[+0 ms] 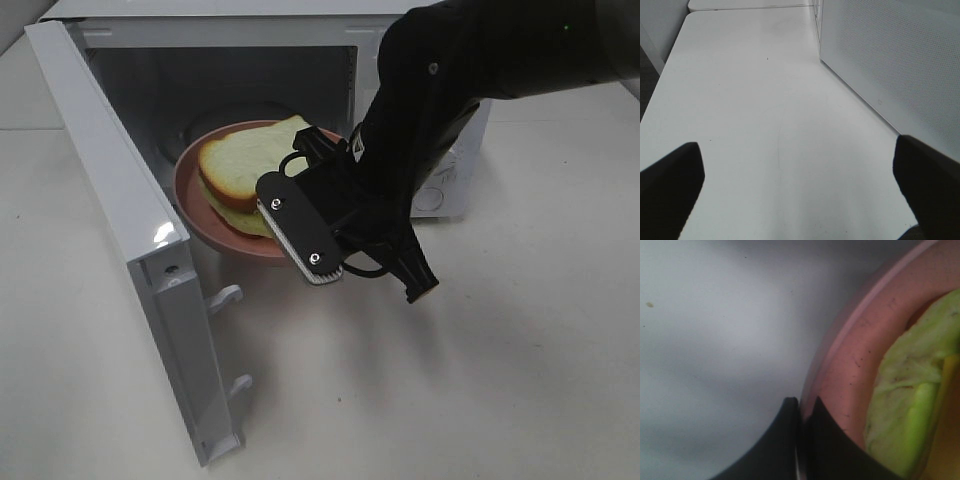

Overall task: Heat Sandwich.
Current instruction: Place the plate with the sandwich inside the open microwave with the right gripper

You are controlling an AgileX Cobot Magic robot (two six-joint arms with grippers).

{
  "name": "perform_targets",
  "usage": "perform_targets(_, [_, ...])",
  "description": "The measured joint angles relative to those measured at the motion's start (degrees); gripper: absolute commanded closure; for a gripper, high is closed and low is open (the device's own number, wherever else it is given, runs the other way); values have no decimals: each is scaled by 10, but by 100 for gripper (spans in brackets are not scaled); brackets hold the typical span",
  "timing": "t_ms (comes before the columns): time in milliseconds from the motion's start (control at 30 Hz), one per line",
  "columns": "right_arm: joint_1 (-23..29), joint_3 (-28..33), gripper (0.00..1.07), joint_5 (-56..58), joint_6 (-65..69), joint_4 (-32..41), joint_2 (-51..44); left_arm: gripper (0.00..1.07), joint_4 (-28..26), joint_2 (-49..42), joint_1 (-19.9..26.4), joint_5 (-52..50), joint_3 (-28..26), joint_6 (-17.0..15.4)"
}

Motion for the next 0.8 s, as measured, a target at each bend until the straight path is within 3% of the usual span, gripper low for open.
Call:
perform_targets(433, [0,-68,107,35,15,-1,51,9,0,0,0,0,0,0])
perform_targets(800, [0,-168,107,74,48,-11,99,9,0,0,0,0,0,0])
